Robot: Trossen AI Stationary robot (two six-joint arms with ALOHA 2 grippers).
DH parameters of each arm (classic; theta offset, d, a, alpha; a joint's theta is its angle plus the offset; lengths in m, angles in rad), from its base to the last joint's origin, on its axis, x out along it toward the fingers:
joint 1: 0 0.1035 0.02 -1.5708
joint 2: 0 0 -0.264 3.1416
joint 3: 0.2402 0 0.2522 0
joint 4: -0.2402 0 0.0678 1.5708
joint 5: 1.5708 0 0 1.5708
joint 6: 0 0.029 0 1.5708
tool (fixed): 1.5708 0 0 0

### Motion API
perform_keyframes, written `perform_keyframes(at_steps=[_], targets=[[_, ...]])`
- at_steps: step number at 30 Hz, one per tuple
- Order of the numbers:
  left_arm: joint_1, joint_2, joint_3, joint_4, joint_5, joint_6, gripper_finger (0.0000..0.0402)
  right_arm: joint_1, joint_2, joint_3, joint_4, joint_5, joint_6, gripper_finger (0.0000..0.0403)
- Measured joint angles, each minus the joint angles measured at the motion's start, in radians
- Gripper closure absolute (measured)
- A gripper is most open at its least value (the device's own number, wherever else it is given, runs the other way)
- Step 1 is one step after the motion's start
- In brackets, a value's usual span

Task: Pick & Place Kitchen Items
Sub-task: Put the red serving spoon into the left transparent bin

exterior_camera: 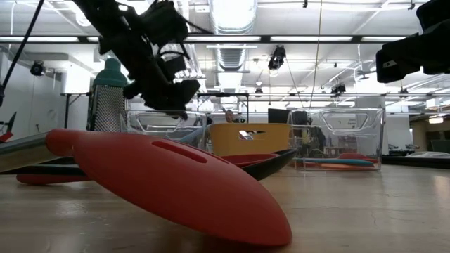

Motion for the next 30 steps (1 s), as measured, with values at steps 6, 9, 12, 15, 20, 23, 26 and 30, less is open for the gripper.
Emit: perform_keyframes(at_steps=[6, 9, 12, 15, 20, 23, 26, 30], targets=[[-0.052, -0.062, 0.015, -0.003, 0.137, 0.151, 0.0257, 0.0, -0.001, 0.0, 0.0, 0.0, -0.001, 0.0394], [-0.096, -0.089, 0.016, -0.02, 0.237, 0.21, 0.0257, 0.0, -0.001, 0.0, 0.0, 0.0, 0.0, 0.0394], [-0.154, -0.111, 0.016, -0.035, 0.284, 0.214, 0.0257, 0.0, -0.001, 0.0, 0.0, 0.0, -0.002, 0.0394], [-0.227, -0.113, 0.015, -0.044, 0.305, 0.219, 0.0257, 0.0, -0.001, 0.0, 0.0, 0.0, 0.0, 0.0394], [-0.336, -0.112, 0.015, -0.044, 0.405, 0.232, 0.0257, 0.0, -0.001, 0.0, 0.0, 0.0, 0.0, 0.0394], [-0.408, -0.112, 0.014, -0.043, 0.411, 0.208, 0.0257, 0.0, 0.0, 0.0, 0.0, 0.0, -0.001, 0.0394], [-0.472, -0.112, 0.012, -0.032, 0.413, 0.2, 0.0257, 0.0, 0.0, 0.0, 0.0, 0.0, -0.002, 0.0394], [-0.539, -0.111, -0.009, 0.026, 0.392, 0.182, 0.0257, 0.0, 0.0, 0.0, 0.0, 0.0, -0.001, 0.0394]])
